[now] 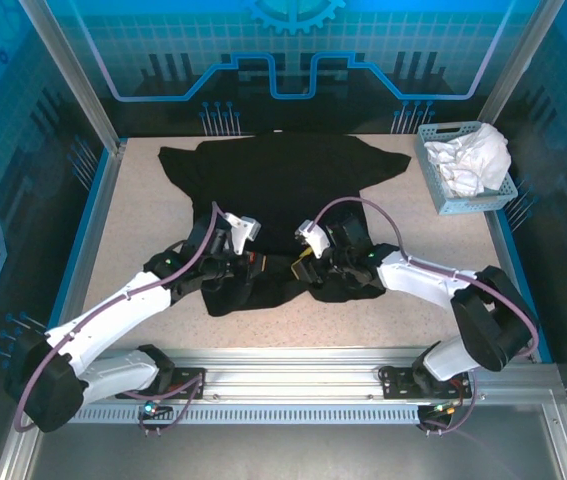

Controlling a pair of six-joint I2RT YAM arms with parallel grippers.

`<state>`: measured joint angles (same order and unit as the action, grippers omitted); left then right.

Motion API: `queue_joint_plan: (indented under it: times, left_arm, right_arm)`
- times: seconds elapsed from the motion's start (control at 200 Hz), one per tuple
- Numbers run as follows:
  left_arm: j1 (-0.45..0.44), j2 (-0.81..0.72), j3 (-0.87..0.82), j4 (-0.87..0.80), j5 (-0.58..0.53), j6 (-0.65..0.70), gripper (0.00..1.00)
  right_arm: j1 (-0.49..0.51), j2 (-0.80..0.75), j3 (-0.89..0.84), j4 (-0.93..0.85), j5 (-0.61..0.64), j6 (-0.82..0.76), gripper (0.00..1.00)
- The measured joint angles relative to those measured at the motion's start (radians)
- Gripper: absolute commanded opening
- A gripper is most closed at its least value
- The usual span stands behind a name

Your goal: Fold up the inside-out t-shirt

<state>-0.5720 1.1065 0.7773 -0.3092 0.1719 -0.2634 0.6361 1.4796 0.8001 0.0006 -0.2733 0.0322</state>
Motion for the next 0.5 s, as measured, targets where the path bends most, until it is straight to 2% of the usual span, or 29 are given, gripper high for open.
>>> queue_joint_plan:
  times: [0.02, 0.105, 0.295, 0.5]
  left_arm:
    - [0.0, -0.005, -0.005, 0.002, -0.002, 0.0, 0.0]
    - [0.0, -0.026, -0.037, 0.016, -0.011, 0.0, 0.0]
    - [-0.015, -0.039, -0.137, 0.151, -0.03, 0.023, 0.38]
    - [-0.049, -0.009, -0.15, 0.303, -0.017, 0.108, 0.57]
  right_arm:
    - [0.0, 0.0, 0.003, 0.0, 0.002, 0.0, 0.0]
    - [0.0, -0.014, 0.012, 0.0, 0.002, 0.002, 0.0]
    - [-0.006, -0.122, 0.012, 0.002, -0.037, 0.027, 0.0]
    - [-0.016, -0.155, 0.012, 0.016, -0.08, 0.072, 0.0]
